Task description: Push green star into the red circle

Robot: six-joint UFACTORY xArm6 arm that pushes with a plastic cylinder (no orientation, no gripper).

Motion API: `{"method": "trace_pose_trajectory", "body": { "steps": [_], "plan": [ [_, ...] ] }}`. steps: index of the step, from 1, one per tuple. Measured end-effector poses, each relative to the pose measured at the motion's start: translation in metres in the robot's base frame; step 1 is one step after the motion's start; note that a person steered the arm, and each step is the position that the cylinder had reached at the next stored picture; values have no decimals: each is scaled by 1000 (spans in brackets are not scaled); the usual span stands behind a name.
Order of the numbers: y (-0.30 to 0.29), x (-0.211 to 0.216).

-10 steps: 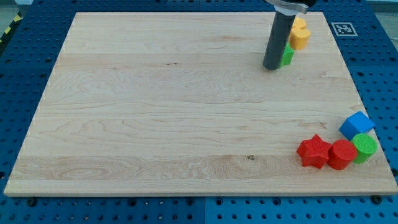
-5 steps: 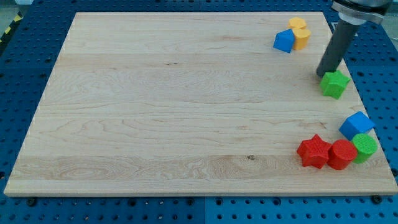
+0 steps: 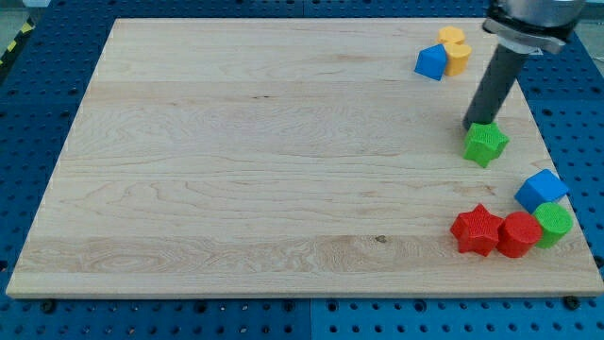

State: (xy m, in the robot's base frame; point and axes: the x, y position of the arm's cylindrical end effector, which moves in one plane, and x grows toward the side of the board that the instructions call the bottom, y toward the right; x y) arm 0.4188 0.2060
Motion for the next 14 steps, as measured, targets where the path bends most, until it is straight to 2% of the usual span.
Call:
{"method": "trace_pose_trajectory", "body": {
  "steps": [1, 2, 3, 4, 5, 7, 8, 9, 10, 12, 14],
  "plan": [
    [-1, -11],
    [23, -22],
    [41, 2],
    [38, 49],
    [33, 66],
    [24, -8],
    [6, 3],
    [6, 38],
    [6, 51],
    [-25, 29],
    [-28, 68]
  ]
}}
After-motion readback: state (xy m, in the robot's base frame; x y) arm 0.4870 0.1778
